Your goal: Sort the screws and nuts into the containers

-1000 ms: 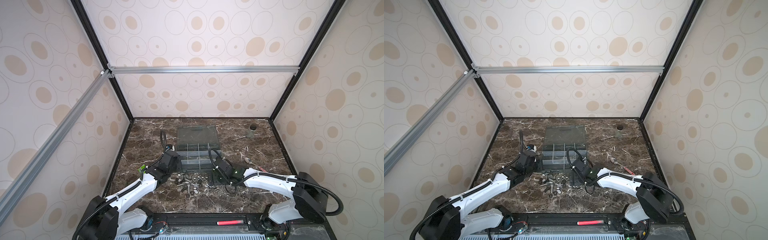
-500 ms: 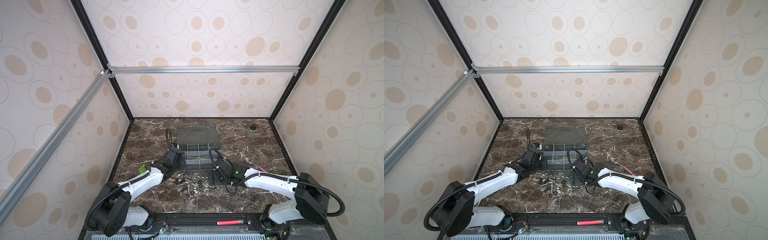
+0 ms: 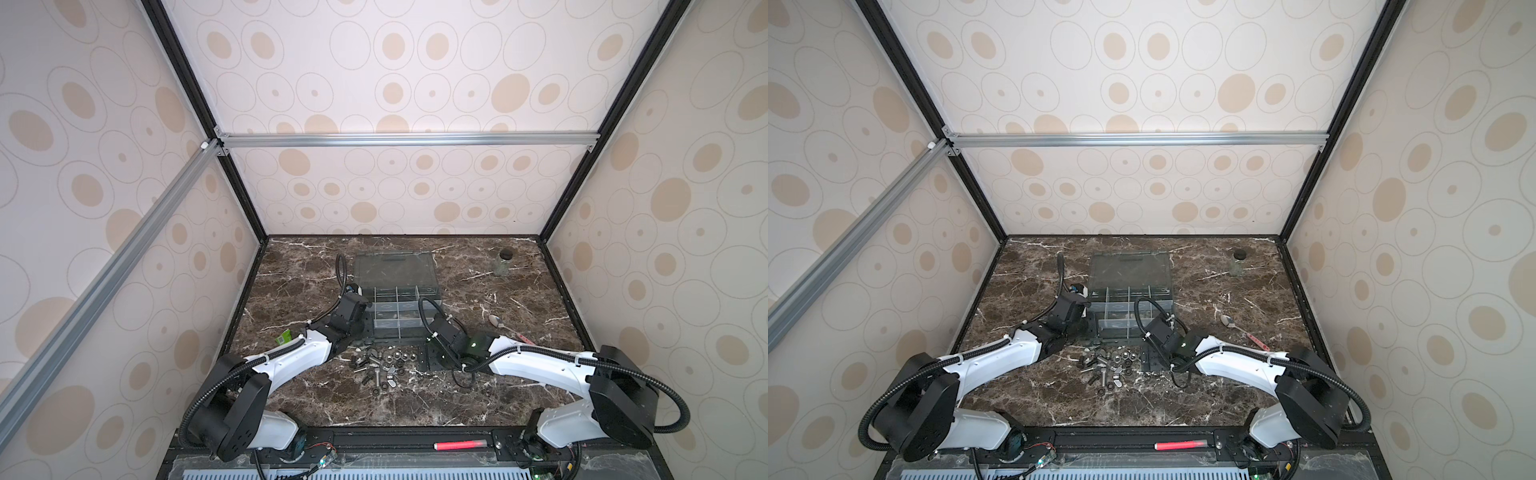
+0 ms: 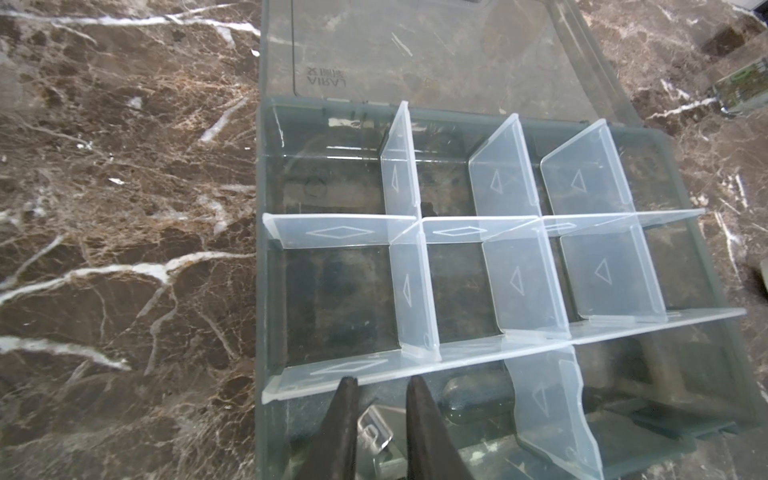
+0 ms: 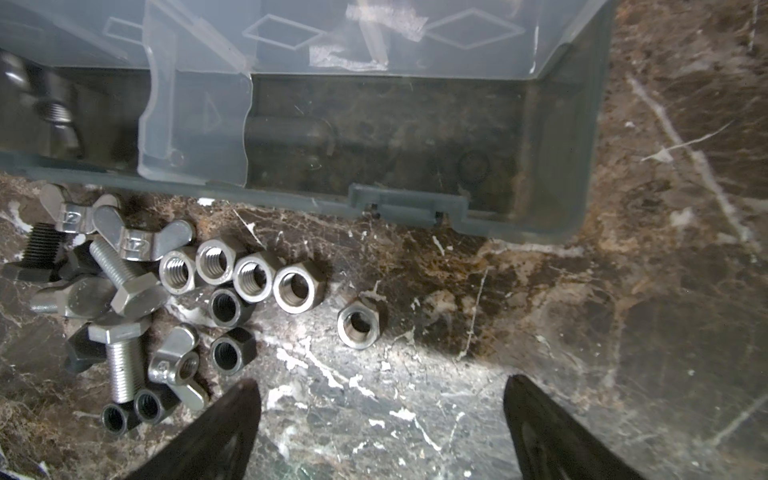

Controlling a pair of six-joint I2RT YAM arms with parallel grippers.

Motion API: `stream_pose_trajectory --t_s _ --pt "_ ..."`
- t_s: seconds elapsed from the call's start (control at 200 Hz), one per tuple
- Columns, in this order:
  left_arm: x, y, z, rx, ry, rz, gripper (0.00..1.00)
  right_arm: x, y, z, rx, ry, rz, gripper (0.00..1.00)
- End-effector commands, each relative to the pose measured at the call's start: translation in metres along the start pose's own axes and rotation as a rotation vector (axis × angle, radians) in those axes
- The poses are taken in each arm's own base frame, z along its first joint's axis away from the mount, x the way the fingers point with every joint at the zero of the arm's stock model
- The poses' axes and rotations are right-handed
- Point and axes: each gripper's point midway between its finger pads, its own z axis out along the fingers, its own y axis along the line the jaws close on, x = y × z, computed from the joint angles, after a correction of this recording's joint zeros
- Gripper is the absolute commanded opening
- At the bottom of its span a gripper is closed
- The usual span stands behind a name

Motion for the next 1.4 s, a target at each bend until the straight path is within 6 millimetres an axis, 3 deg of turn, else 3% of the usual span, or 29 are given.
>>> stream_pose_trajectory --t_s 0.0,0.41,0.95,1.135,1.395 --pt "-0.017 -0.006 -0.007 0.010 -0.054 0.003 0.24 0.004 -0.004 -0.005 0.012 0.000 0.001 0.95" --pt "-0.014 0.003 -0.020 0.004 -0.091 -0.017 0.29 0.005 -0.004 -0.004 0.013 0.006 0.005 0.95" --pt "-0.010 0.018 -0.038 -0.021 -0.112 -0.037 0.30 -0.001 0.012 0.000 -0.018 0.020 -0.031 0.95" --pt "-0.008 0.026 -0.044 -0.023 -0.129 -0.073 0.31 -0.009 0.027 -0.001 -0.040 0.018 -0.084 0.95" --pt "-0.006 0.041 -0.057 -0.036 -0.156 -0.117 0.31 -0.017 0.067 0.003 -0.089 0.006 -0.193 0.91"
